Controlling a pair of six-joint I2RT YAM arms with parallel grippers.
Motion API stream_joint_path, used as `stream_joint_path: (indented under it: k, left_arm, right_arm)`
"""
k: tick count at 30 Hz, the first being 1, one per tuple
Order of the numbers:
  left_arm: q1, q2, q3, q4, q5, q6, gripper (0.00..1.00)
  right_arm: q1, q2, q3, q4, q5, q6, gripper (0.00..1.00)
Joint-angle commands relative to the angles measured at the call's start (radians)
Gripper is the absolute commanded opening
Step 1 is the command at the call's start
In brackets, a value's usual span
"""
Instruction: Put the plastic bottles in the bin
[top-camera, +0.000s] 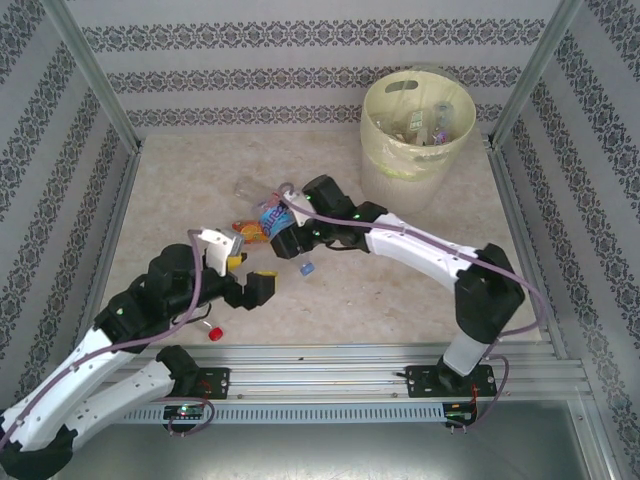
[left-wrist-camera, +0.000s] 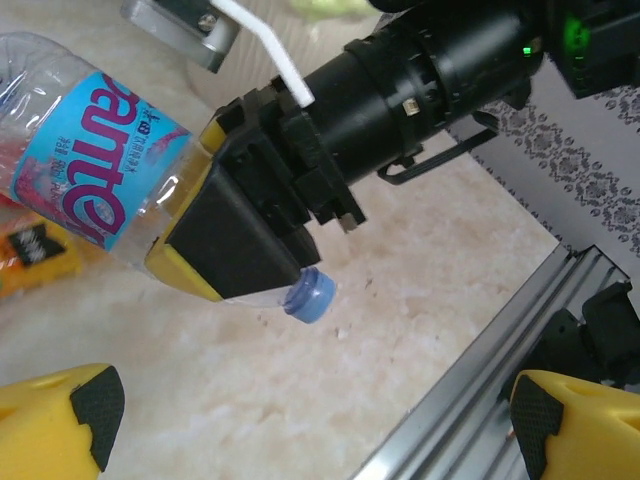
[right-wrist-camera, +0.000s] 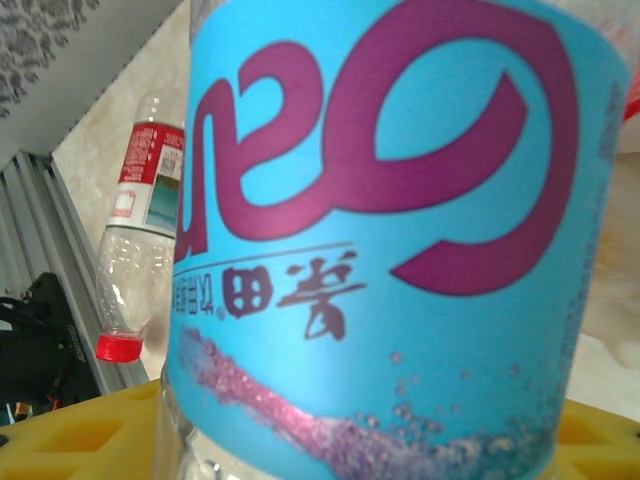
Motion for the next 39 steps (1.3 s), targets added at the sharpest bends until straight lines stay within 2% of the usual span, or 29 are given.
stream_joint_path:
  k: [1,8,13,20,24,33,39]
  left_arm:
    - [0.003,0.066,0.024,0.209,0.03,0.09,1.0]
    - [0.005,0.218,0.047,0.491,0.067,0.168,1.0]
    - [0.008,0.34,0.076,0.671,0.104,0.18,1.0]
    - [0.018,0.471,0.027,0.983,0.177,0.203,1.0]
    - [0.045,0.509,-0.022,1.132,0.226,0.135,1.0]
    - [0.056,0.477,-0.06,1.139,0.206,0.141,1.0]
    - [0.056,0.464,-0.053,1.103,0.195,0.16,1.0]
  right_arm:
    - [-0.037,-0.12,-0.026,-0.023,0.049,0.001,0.65]
    - [-0.116,-0.294,0.009,-0.128,0.154,-0.037,0.65]
    - [-0.185,-0.362,0.066,-0.183,0.242,-0.066,0.65]
    - [-0.31,-0.368,0.199,-0.216,0.328,-0.073,0.63]
    - [-0.382,-0.325,0.279,-0.219,0.363,-0.073,0.63]
    - [-0.494,-0.162,0.502,-0.22,0.464,-0.089,0.63]
    - [-0.546,0.004,0.681,-0.248,0.513,-0.12,0.63]
